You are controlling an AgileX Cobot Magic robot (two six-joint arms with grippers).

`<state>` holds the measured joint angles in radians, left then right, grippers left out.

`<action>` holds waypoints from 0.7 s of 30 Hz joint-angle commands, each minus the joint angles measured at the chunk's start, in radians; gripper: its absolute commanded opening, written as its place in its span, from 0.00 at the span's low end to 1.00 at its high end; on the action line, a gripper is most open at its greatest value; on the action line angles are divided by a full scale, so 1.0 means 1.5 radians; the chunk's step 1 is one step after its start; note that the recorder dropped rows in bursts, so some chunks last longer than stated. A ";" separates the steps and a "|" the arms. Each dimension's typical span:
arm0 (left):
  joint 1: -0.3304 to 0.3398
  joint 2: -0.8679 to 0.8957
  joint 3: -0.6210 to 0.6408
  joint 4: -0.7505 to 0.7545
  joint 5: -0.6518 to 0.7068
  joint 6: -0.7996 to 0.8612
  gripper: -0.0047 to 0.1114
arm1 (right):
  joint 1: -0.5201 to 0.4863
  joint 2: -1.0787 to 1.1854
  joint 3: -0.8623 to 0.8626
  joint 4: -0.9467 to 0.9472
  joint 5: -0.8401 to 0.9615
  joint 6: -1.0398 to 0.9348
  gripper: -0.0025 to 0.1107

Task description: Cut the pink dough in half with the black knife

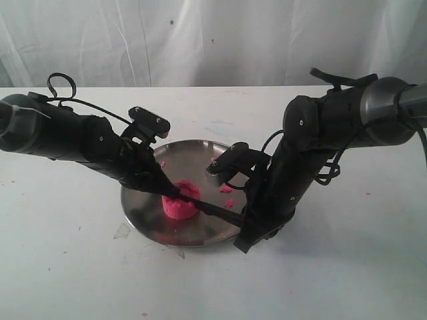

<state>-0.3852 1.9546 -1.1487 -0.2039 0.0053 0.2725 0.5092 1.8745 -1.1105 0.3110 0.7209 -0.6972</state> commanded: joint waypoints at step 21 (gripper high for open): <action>-0.002 -0.066 0.005 0.000 0.009 0.031 0.04 | -0.001 0.001 -0.003 0.005 -0.008 0.019 0.02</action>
<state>-0.3852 1.9195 -1.1465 -0.2039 0.0000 0.2894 0.5092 1.8791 -1.1105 0.3129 0.7190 -0.6799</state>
